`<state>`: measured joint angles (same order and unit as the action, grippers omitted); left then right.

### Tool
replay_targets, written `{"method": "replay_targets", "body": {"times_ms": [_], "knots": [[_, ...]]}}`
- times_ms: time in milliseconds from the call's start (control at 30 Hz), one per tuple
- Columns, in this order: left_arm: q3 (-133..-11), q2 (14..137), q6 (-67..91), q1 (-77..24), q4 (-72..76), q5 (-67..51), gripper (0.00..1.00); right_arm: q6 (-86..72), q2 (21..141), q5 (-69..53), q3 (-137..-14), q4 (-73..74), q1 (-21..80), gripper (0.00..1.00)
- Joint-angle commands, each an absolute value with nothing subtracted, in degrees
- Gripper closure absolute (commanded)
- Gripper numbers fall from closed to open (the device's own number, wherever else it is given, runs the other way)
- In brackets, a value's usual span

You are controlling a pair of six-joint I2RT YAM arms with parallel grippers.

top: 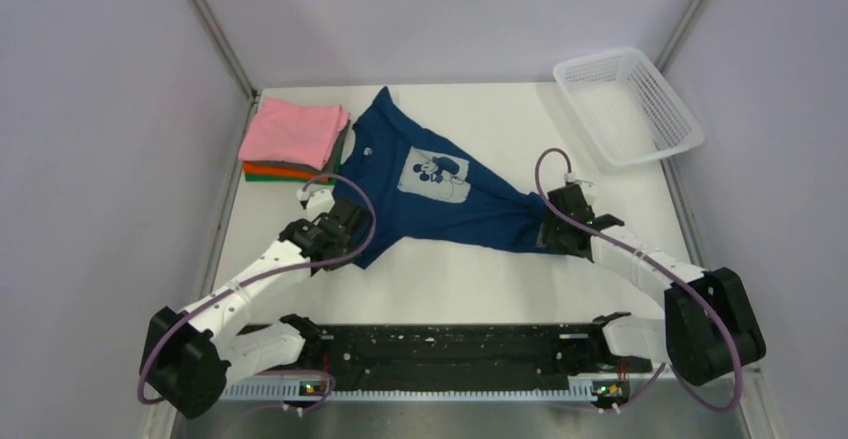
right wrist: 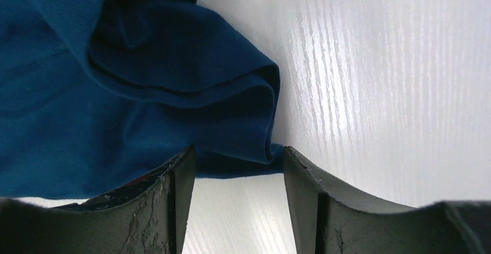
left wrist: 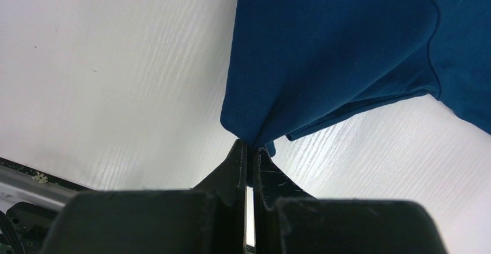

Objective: Fold and stack the t-shirts
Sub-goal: Flatten out the tshirt

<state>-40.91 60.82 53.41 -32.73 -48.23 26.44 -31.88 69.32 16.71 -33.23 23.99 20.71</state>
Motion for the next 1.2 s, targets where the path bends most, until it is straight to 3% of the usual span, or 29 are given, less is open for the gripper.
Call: {"method": "replay_targets", "body": {"times_ms": [0, 267, 333, 500, 733, 933, 1167], "knots": [[-42.9, 60.63, 53.06, -32.52, -48.59, 27.53, 1.0, -30.44, 71.68, 13.17, -32.52, 19.34, 19.93, 0.44], [-42.82, 59.49, 53.6, -32.47, -49.16, 27.72, 1.0, -32.21, 75.9, 13.68, -32.36, 20.38, 19.95, 0.5], [-42.82, 59.13, 53.82, -32.48, -49.21, 27.94, 1.0, -32.4, 76.1, 13.44, -32.09, 20.24, 19.91, 0.6], [-42.97, 57.95, 54.18, -32.44, -48.87, 29.03, 1.0, -32.24, 73.7, 11.35, -31.74, 20.23, 19.97, 1.0], [-49.86, 53.22, 50.1, -32.45, -45.48, 31.78, 1.0, -30.28, 59.11, 10.39, -35.25, 21.5, 19.98, 1.0], [-65.38, 46.71, 37.68, -32.46, -39.87, 33.63, 1.0, -27.36, 50.7, 9.34, -49.27, 25.24, 20.0, 1.0], [-82.52, 41.2, 25.27, -32.46, -30.4, 26.75, 1.0, -24.85, 43.8, 10.0, -67.38, 28.61, 19.99, 1.0]]}}
